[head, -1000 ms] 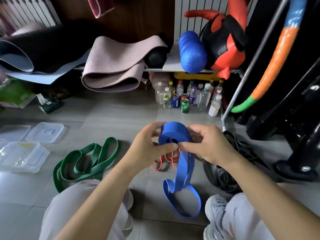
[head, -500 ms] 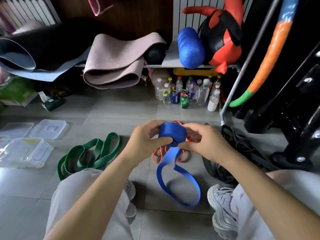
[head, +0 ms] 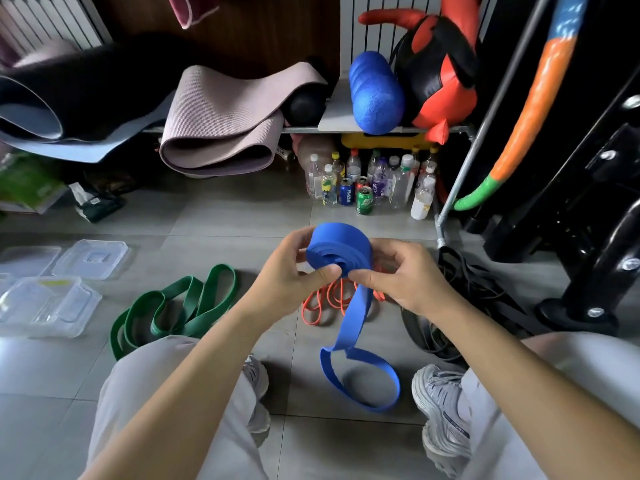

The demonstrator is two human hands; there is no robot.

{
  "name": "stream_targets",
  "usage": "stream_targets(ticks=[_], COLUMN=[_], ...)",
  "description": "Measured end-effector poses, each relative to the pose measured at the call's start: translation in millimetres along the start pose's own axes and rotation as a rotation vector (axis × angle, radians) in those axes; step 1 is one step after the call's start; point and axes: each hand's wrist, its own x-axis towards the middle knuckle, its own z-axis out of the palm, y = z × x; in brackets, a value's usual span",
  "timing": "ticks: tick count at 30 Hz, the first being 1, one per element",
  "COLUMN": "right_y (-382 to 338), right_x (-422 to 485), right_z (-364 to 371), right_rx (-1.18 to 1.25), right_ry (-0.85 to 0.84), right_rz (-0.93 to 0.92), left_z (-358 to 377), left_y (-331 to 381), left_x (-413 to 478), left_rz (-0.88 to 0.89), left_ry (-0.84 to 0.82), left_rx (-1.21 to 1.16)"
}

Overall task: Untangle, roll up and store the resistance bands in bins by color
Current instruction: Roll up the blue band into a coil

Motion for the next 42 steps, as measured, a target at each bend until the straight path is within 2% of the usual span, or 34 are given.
stream_targets(ticks=[2, 5, 7, 9, 12, 15, 18, 24, 27, 29, 31, 33, 35, 37, 39, 42], right_y=[5.0, 9.4, 9.9, 10.8, 10.6, 9.6, 8.9, -0.4, 2.1, 3.2, 4.9, 7.7, 8.9, 9.4, 8.4, 10.3], right_x=[1.4, -0.3, -0.1, -0.3, -2.0, -2.9, -2.7, -2.0, -3.5, -5.5, -6.0, -5.4, -6.4, -10.0, -14.7, -17.3], right_z=[-0.6, 7.2, 13.1, 15.1, 13.7, 7.8, 1.0, -4.9, 0.4, 3.8, 2.7, -0.3, -0.3, 3.4, 10.5, 17.2], right_rx=[-0.235, -0.611, -0.736, -0.710, -0.545, -0.268, -0.137, 0.128, 0.203, 0.253, 0.230, 0.119, -0.099, -0.349, -0.556, -0.674], right_ry=[-0.072, -0.202, -0.259, -0.266, -0.221, -0.154, -0.136, -0.048, -0.023, 0.000, -0.004, -0.002, -0.045, -0.133, -0.220, -0.252], right_rz=[-0.009, -0.087, -0.108, -0.088, -0.052, 0.001, -0.009, 0.005, -0.009, -0.002, 0.008, 0.026, 0.020, -0.001, -0.023, -0.036], left_z=[0.7, 2.3, 5.1, 4.4, 2.1, 1.6, -0.9, 1.8, 6.0, 4.6, 4.4, 6.1, 8.7, 9.8, 12.5, 19.5], left_y=[-4.4, -11.1, -11.7, -11.7, -9.1, -3.4, 1.8, 7.1, 8.0, 6.8, 2.9, -3.8, -9.5, -19.2, -24.5, -25.2], left_x=[-3.0, -7.2, -10.6, -11.7, -11.7, -12.5, -10.4, -15.9, -13.8, -11.1, -9.1, -8.0, -8.5, -8.7, -11.6, -15.9], left_rz=[0.126, 0.304, 0.233, 0.141, 0.145, 0.125, 0.085, 0.015, -0.042, -0.068, -0.019, 0.107, 0.295, 0.461, 0.423, 0.209], left_ry=[0.053, -0.062, -0.136, -0.152, -0.120, -0.025, 0.075, 0.020, 0.015, -0.026, -0.019, 0.055, 0.093, 0.026, -0.091, -0.204], left_rx=[0.329, 0.698, 0.823, 0.813, 0.707, 0.542, 0.373, -0.367, -0.612, -0.649, -0.441, 0.000, 0.402, 0.680, 0.902, 1.020])
